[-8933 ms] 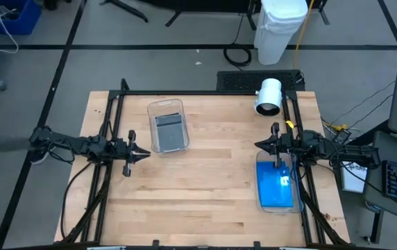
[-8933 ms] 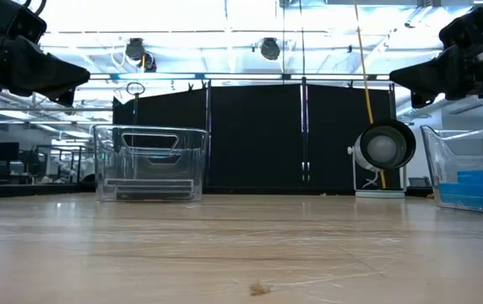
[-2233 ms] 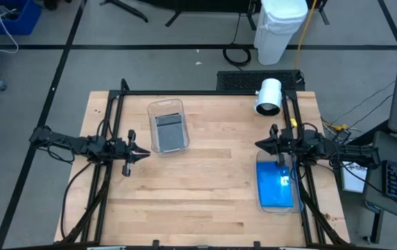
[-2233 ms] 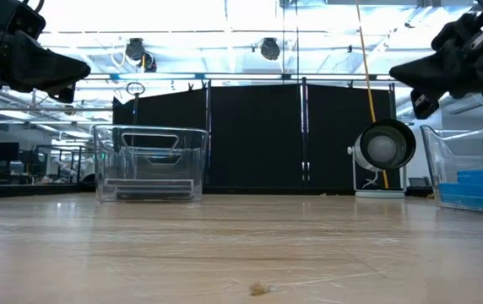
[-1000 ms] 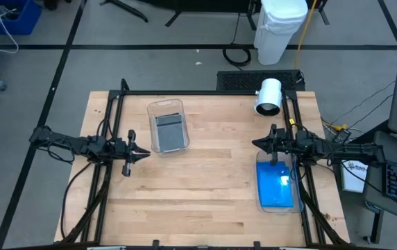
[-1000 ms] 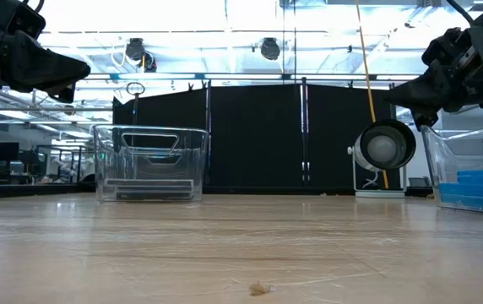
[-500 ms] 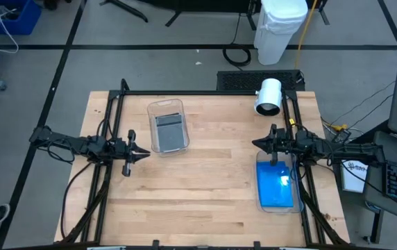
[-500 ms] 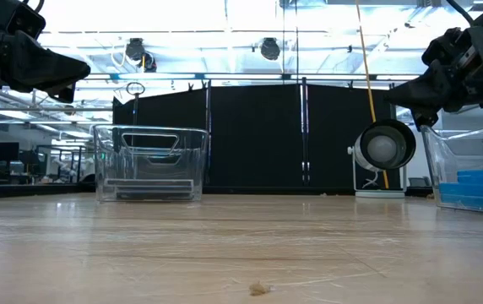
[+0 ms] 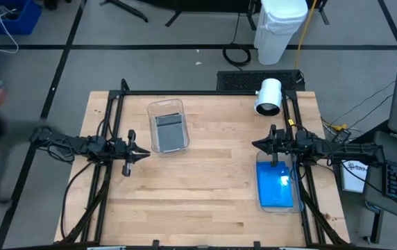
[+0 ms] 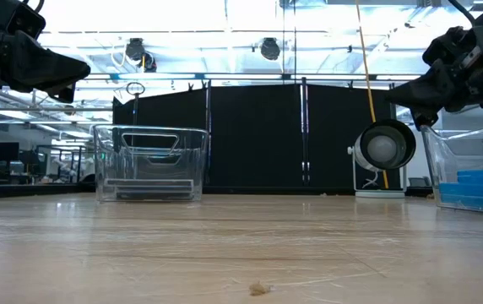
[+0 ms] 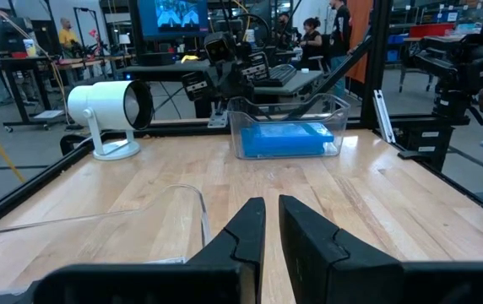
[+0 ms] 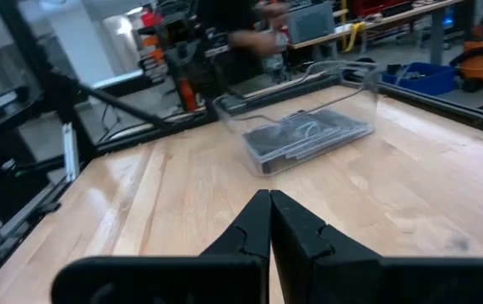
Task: Pick & place jewel cases by type
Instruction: Adjust the left transparent bin
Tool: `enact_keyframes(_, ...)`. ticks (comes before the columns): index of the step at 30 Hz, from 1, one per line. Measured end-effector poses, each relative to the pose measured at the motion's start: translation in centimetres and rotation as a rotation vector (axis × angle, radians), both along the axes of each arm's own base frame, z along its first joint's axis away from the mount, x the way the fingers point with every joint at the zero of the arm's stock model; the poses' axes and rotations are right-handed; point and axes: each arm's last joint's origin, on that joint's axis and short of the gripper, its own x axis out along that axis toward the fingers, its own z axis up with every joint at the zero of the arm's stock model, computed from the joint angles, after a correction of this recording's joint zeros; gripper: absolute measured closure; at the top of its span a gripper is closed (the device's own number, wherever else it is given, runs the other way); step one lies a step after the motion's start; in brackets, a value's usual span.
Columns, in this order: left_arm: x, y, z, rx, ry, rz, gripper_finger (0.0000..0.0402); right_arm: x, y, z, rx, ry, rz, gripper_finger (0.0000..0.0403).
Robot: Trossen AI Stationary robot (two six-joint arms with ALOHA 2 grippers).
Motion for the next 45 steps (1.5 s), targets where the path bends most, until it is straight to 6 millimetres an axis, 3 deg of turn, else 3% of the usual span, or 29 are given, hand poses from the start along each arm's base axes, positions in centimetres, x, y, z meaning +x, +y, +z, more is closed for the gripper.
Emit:
enact_keyframes(15, 0.0, 0.0, 0.0, 0.0, -0.001, 0.001, 0.0355, 0.0, 0.1, 0.0, -0.093, 0.008, 0.054, 0.0402)
enact_keyframes(25, 0.0, 0.3, 1.2, -0.022, -0.124, 0.103, 0.0355, 0.0, 0.1, 0.0, -0.096, 0.007, 0.055, 0.0401)
enact_keyframes(33, -0.1, 0.3, 1.7, 0.074, -0.173, 0.115, 0.0355, 0.0, 0.1, 0.0, -0.103, 0.008, 0.056, 0.0401)
enact_keyframes(37, -0.1, 0.3, 1.7, 0.02, -0.172, 0.112, 0.0355, 0.0, 0.1, 0.0, -0.103, 0.008, 0.056, 0.0402)
enact_keyframes(41, 0.0, 0.3, 1.5, -0.189, -0.151, 0.109, 0.0355, 0.0, 0.1, 0.0, -0.103, 0.008, 0.056, 0.0401)
enact_keyframes(45, 0.3, 0.6, 1.2, -0.272, -0.124, 0.234, 0.0355, 0.0, 0.1, 0.0, -0.104, 0.008, 0.056, 0.0402)
